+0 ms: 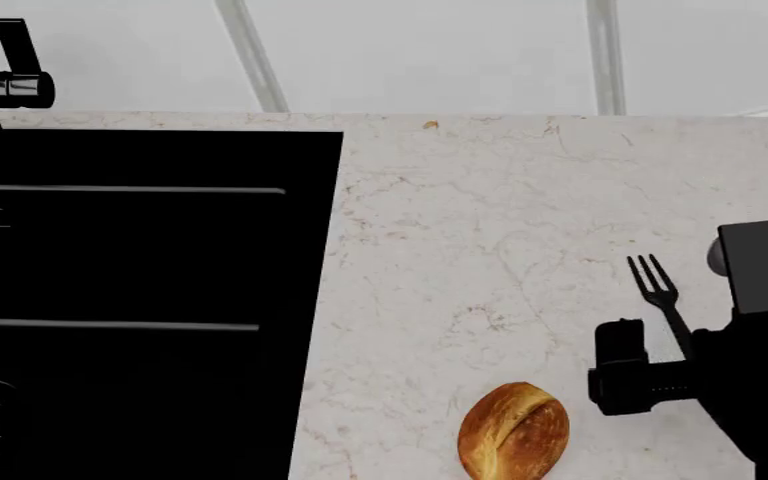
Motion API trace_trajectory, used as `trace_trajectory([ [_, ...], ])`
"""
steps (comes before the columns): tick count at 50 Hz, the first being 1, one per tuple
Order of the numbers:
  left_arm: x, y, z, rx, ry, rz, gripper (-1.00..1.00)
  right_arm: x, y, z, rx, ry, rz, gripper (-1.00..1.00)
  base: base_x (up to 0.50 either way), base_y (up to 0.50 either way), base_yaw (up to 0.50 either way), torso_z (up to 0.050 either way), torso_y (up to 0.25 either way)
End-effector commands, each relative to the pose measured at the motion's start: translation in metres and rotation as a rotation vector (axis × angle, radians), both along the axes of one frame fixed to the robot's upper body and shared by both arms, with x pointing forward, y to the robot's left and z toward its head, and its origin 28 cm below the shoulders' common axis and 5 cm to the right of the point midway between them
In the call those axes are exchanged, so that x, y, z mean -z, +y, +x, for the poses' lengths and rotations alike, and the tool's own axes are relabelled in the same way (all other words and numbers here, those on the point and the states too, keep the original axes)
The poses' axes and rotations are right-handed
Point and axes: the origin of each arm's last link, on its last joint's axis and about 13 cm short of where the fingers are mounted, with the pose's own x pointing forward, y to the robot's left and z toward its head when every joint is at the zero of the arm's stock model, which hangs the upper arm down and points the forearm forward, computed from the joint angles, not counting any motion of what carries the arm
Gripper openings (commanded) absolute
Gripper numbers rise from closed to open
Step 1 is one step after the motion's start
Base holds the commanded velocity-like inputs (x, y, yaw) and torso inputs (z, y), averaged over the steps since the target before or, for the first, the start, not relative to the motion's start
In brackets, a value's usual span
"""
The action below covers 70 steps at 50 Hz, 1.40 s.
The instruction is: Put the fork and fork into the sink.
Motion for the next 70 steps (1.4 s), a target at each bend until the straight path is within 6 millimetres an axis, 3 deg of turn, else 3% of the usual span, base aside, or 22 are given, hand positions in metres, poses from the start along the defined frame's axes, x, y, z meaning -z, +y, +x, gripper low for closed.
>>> trace_trajectory([
  [1, 0.002, 0.000, -0.001, -0.001, 0.002, -0.002, 1.00, 0.011, -0.001, -0.003, 0.016, 0.023, 0.016, 1.00, 0.00, 0.00, 0.00, 0.000, 0.000],
  [28, 0.004, 0.002, -0.002, -0.006, 0.008, -0.008, 1.00, 0.031, -0.002, -0.004, 0.007, 0.092, 0.026, 1.00, 0.00, 0.00, 0.00, 0.000, 0.000],
  [29, 0.004, 0.002, -0.002, -0.006, 0.008, -0.008, 1.00, 0.030, -0.002, -0.004, 0.008, 0.092, 0.024, -1.00, 0.00, 0.00, 0.00, 0.000, 0.000],
  [42, 0.004, 0.003, -0.003, -0.009, 0.008, -0.010, 1.00, 0.024, 0.000, -0.005, -0.009, 0.067, 0.001, -1.00, 0.00, 0.00, 0.00, 0.000, 0.000],
  [46, 0.003, 0.003, -0.003, -0.010, 0.007, -0.009, 1.00, 0.012, 0.001, -0.004, -0.017, 0.035, -0.014, -1.00, 0.00, 0.00, 0.00, 0.000, 0.000],
  [65, 0.003, 0.003, -0.002, -0.006, 0.009, -0.002, 1.00, -0.102, 0.015, 0.001, -0.093, -0.169, -0.176, -1.00, 0.00, 0.00, 0.00, 0.000, 0.000],
  [70, 0.002, 0.003, -0.001, -0.006, 0.006, -0.003, 1.00, -0.117, 0.029, 0.012, -0.170, -0.185, -0.207, -1.00, 0.00, 0.00, 0.00, 0.000, 0.000],
])
